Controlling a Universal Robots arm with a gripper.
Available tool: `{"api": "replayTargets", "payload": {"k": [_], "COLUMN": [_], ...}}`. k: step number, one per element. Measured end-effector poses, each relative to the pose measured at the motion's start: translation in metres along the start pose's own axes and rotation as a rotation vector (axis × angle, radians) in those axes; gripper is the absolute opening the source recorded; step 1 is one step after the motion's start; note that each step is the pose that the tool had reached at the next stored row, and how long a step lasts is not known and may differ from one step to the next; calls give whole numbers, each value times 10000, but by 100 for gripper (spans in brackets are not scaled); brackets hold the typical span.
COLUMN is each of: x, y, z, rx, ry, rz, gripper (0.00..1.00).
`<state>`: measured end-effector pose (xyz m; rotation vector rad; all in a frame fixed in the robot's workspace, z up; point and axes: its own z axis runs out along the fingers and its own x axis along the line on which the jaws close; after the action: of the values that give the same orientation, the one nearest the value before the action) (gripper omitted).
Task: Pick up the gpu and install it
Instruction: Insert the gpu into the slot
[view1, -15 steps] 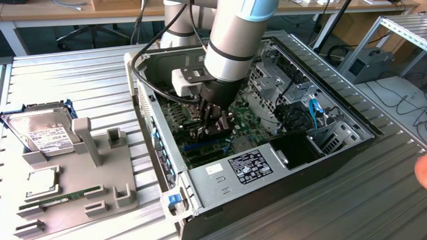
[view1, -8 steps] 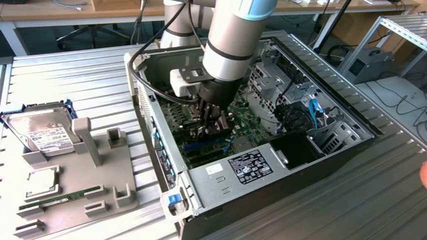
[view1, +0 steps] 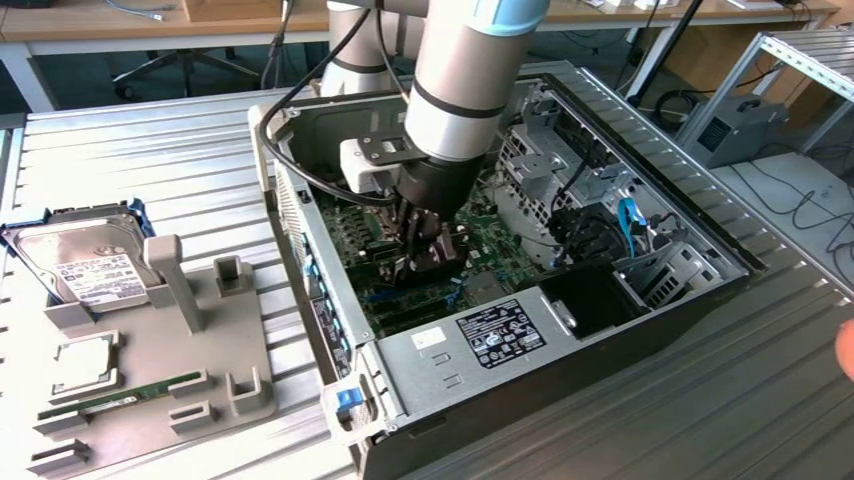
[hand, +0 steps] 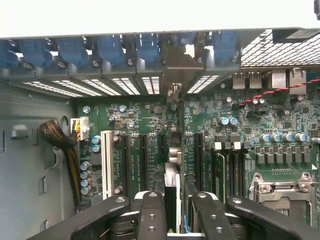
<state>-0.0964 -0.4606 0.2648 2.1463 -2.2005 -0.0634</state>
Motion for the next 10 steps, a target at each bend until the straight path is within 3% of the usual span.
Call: {"api": "replayTargets", "payload": {"k": [10], "x": [-30], "y": [2], "z": [-1], "rx": [0], "ry": [3], "rz": [-14], "gripper": [26]}}
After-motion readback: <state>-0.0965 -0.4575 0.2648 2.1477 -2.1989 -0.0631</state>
